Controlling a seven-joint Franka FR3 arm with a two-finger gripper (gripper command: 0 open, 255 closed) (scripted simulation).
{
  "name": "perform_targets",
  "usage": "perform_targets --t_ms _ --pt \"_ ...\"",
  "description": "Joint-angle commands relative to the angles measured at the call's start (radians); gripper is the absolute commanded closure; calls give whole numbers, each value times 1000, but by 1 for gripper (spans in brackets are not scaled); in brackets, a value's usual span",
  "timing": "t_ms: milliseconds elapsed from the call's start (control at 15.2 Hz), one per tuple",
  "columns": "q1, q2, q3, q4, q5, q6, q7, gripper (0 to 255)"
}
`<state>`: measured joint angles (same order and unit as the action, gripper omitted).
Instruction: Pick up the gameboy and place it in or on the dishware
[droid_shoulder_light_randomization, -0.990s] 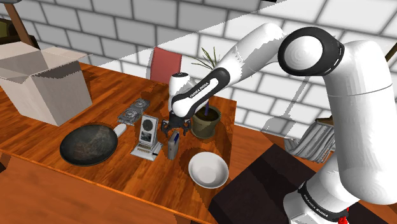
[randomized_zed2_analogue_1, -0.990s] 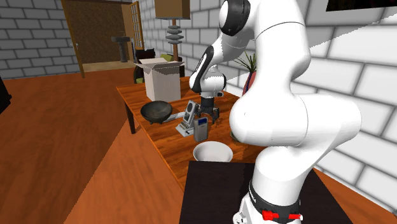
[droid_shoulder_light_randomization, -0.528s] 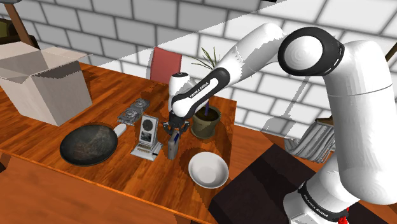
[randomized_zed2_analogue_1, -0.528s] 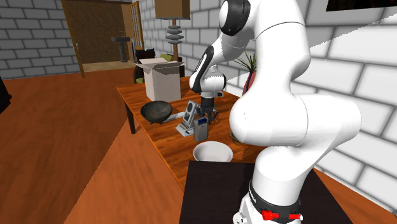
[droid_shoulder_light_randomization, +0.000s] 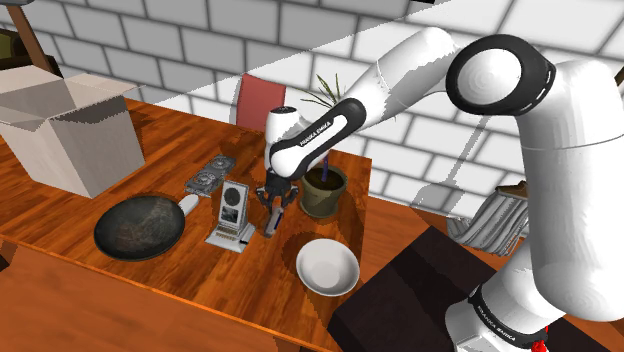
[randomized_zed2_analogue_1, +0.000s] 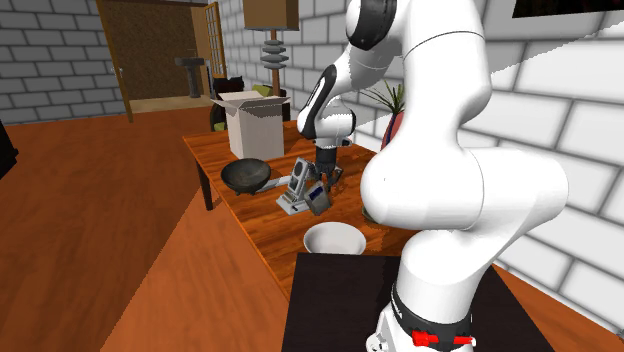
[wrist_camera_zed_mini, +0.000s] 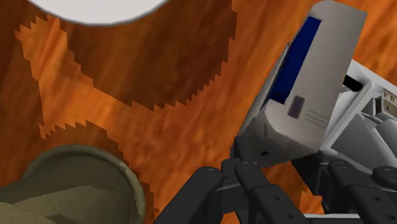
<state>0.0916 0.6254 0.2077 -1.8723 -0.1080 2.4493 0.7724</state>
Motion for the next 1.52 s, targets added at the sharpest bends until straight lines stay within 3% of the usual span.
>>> perform_targets --t_ms 0,1320,1452 --pt "-3 -20 4 -2 4 -17 -2 255" --pt "-27 -198 35 12 48 -207 -22 255" --pt "-43 -276 42 -95 66 -176 -34 255"
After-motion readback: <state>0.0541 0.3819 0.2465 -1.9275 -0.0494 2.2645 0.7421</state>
